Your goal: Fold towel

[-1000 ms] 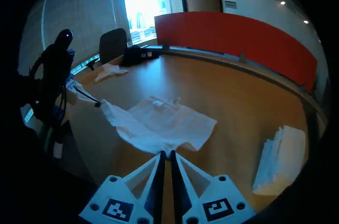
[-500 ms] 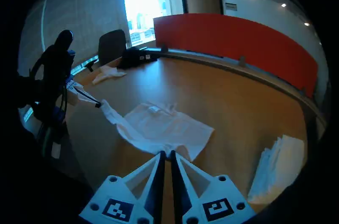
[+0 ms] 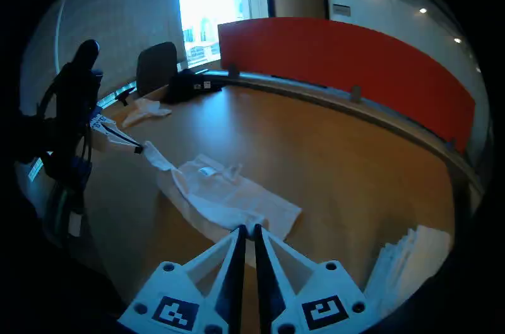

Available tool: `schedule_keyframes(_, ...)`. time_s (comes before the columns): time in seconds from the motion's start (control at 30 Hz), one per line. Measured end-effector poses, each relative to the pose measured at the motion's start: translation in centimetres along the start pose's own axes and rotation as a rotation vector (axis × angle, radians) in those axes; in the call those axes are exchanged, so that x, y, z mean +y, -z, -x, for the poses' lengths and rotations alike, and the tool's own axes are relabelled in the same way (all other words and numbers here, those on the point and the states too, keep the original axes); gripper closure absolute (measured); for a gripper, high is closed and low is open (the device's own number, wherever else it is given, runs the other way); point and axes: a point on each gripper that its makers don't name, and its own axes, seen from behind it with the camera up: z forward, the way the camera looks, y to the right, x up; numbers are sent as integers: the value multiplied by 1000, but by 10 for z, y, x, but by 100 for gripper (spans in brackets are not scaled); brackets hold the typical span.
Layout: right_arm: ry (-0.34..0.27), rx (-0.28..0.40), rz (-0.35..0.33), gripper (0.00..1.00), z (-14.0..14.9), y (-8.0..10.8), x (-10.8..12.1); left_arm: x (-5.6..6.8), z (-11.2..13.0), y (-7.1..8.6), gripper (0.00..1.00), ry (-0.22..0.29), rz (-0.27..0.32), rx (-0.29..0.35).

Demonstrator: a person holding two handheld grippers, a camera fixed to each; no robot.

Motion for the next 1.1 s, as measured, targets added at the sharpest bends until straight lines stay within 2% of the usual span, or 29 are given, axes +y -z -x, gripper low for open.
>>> schedule_keyframes(0.3, -24, -19, 11, 90, 2, -24, 15, -10, -5, -25, 100, -11, -1, 0)
schedule_keyframes(0.7, -62, -66, 26, 90, 22, -57, 29, -14, 5, -61, 100, -21, 8, -25)
schedule_keyframes(1.1, -120, -80, 62, 88, 29, -83, 45, -23, 10, -89, 100, 0, -13, -47)
